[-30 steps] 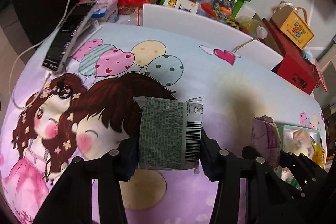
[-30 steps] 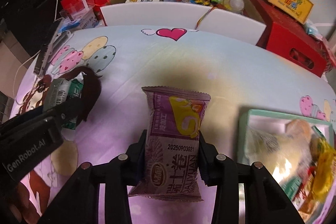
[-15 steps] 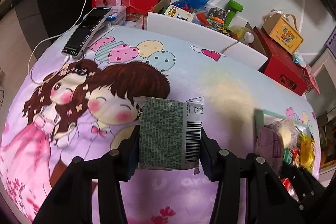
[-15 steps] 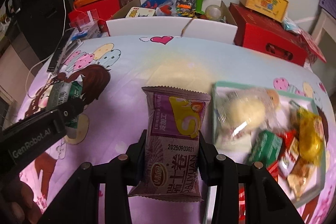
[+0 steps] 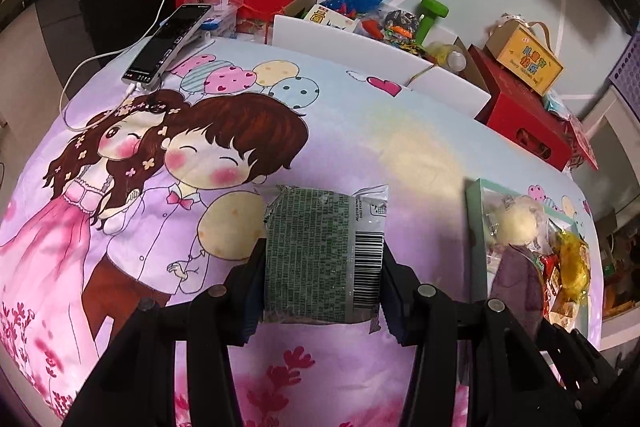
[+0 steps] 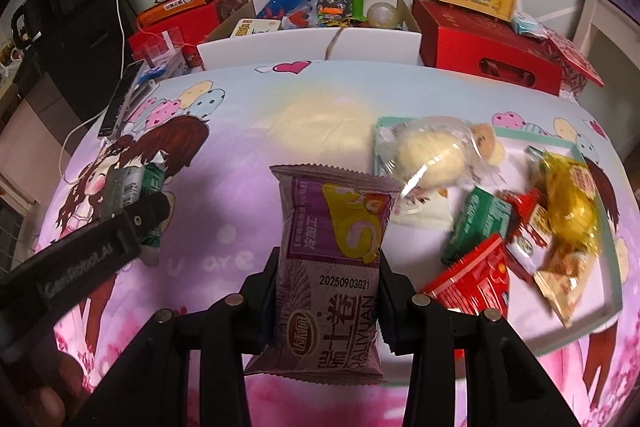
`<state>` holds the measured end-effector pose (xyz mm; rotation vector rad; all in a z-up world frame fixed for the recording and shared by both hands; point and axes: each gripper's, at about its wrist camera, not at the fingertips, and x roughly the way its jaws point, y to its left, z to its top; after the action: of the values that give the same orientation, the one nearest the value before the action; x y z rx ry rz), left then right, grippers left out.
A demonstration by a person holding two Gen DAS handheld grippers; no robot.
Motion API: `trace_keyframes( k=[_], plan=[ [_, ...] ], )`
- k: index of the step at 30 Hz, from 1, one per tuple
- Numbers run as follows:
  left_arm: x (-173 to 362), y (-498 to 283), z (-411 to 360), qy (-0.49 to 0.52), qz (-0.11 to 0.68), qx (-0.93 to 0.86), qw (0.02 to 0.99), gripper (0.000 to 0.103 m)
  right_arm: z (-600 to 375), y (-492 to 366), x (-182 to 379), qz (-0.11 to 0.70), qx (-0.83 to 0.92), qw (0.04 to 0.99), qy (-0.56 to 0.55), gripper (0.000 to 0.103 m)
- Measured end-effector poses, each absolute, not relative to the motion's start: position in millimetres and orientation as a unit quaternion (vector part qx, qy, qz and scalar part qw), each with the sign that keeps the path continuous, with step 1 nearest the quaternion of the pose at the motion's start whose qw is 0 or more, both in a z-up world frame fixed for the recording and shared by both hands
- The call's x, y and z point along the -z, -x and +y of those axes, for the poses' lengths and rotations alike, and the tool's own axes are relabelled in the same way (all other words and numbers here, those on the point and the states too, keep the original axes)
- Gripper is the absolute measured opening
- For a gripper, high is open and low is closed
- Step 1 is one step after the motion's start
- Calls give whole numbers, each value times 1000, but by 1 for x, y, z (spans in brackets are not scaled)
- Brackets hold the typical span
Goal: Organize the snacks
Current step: 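Carry the green packet and pink packet over the white tray and lower them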
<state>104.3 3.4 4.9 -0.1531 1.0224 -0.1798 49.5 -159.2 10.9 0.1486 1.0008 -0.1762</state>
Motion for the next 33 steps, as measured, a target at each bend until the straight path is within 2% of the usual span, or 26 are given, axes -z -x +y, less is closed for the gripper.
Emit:
trace_keyframes(
  k=[15,33],
  plan=[
    [-24,-87,-34,46,467,111,876,51,-201,-21,-26,459,99,877,-104,43],
    [-27,-71,-116,-5,463,185,867,51,-296,13,-36,431,161,870,-175,43]
  ],
)
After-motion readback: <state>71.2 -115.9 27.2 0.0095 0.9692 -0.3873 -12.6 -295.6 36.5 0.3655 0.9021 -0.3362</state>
